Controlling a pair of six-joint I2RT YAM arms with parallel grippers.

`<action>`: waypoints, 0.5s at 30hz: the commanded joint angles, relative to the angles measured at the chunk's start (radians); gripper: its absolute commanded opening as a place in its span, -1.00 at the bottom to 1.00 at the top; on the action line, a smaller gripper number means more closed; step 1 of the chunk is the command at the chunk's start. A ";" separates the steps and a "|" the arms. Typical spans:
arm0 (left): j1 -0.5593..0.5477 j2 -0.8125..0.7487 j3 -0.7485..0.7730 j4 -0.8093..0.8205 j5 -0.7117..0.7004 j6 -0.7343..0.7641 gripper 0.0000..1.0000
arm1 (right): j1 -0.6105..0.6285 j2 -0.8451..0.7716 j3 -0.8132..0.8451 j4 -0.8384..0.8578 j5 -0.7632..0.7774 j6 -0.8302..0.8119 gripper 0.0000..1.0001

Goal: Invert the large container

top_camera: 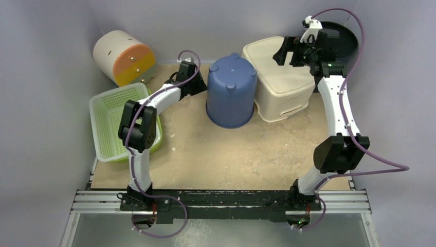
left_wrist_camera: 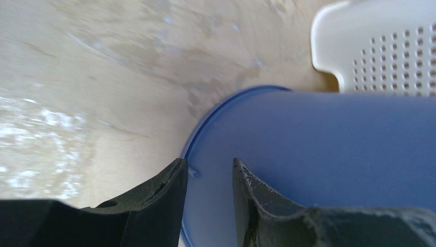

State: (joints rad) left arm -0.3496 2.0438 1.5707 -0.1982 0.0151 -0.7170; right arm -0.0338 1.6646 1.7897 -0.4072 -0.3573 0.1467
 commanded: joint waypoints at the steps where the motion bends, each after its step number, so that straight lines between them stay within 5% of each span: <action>1: -0.035 -0.019 -0.007 0.003 0.069 0.050 -0.28 | 0.000 -0.057 0.009 0.017 -0.005 0.006 1.00; 7: 0.029 -0.063 -0.008 -0.105 -0.106 0.124 -0.27 | 0.000 -0.074 -0.001 0.013 0.001 0.003 1.00; 15: 0.116 0.021 0.129 0.025 -0.086 0.011 -0.25 | -0.001 -0.070 0.004 0.000 -0.006 -0.005 1.00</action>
State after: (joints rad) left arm -0.2462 2.0457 1.5696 -0.2714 -0.0616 -0.6590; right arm -0.0338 1.6402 1.7889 -0.4156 -0.3573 0.1463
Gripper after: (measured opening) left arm 0.376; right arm 0.998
